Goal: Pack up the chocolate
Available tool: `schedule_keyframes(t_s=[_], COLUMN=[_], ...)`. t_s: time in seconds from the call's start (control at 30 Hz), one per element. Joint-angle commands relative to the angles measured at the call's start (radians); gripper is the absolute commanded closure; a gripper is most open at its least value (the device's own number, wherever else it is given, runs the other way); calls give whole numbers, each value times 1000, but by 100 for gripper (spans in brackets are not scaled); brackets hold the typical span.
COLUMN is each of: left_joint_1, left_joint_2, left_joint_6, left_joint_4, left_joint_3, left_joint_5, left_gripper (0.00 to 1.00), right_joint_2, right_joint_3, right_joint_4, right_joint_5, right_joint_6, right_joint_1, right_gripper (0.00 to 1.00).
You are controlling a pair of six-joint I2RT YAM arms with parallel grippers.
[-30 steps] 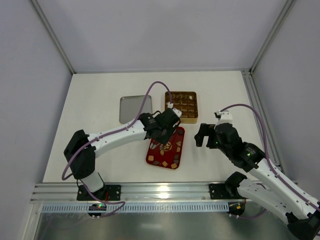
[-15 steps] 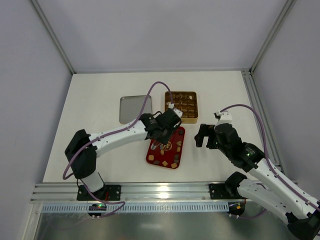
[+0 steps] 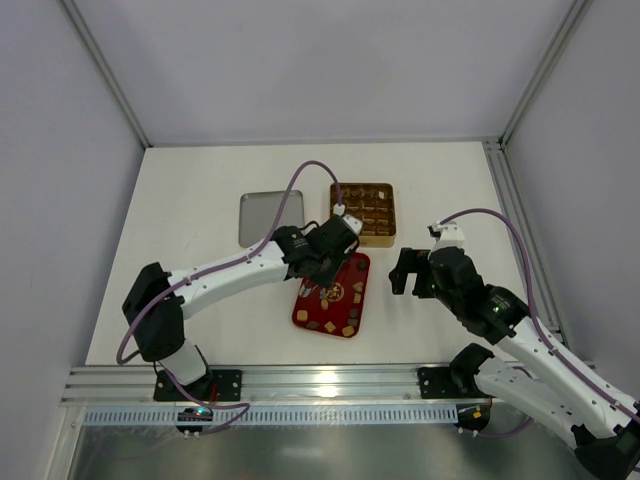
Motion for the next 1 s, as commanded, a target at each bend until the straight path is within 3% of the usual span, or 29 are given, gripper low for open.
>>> schedule_keyframes(t_s=[0.0,0.43,0.97], left_joint_1=[-5,-5,33], left_joint_2=[-57,-108,-27], left_joint_6=[-5,-10,33], left_joint_4=[-3,-37,-66], left_joint_3=[12,34,242], left_joint_5=[-18,-20,-61], left_gripper=[70,70,69], right_joint_2=[-2,3,2], right_joint_3=[0,6,16], right_joint_4=[40,40,35], right_joint_5=[2,1,8], right_joint_6=[7,6,-3], right_joint_1=[0,0,0], right_gripper=[0,0,0])
